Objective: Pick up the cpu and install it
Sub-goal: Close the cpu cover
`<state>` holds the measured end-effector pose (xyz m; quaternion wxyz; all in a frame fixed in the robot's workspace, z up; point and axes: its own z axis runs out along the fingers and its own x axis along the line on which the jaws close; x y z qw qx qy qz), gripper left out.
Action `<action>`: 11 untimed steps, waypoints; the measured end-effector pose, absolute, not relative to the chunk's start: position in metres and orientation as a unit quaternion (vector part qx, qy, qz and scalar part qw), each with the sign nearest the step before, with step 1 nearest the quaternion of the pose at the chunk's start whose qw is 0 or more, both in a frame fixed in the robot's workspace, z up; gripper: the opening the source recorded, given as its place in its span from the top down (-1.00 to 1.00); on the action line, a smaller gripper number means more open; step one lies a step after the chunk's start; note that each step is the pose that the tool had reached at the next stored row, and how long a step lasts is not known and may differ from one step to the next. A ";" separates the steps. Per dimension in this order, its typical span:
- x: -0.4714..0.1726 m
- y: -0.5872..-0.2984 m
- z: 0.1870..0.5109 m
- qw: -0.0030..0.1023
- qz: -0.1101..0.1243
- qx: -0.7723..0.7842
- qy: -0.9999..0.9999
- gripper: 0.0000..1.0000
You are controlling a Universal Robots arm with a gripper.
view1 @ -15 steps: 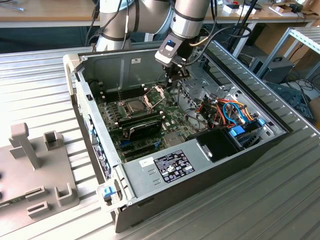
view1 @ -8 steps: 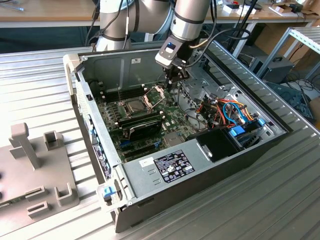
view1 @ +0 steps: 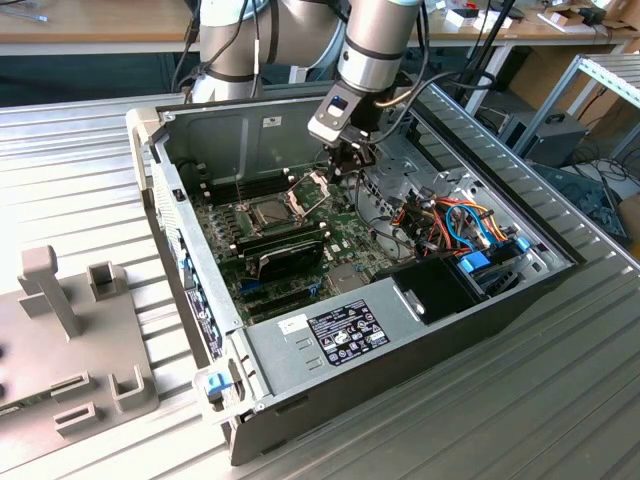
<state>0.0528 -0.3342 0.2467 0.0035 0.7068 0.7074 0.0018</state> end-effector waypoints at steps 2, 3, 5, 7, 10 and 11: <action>0.048 -0.334 0.247 0.004 0.002 0.707 0.707 0.79; 0.047 -0.334 0.246 0.004 0.002 0.707 0.707 0.79; 0.041 -0.334 0.246 0.004 0.002 0.707 0.707 0.79; 0.033 -0.334 0.246 0.004 0.002 0.707 0.708 0.79; 0.021 -0.334 0.246 0.004 0.002 0.707 0.708 0.79; 0.014 -0.334 0.246 0.004 0.002 0.707 0.707 0.79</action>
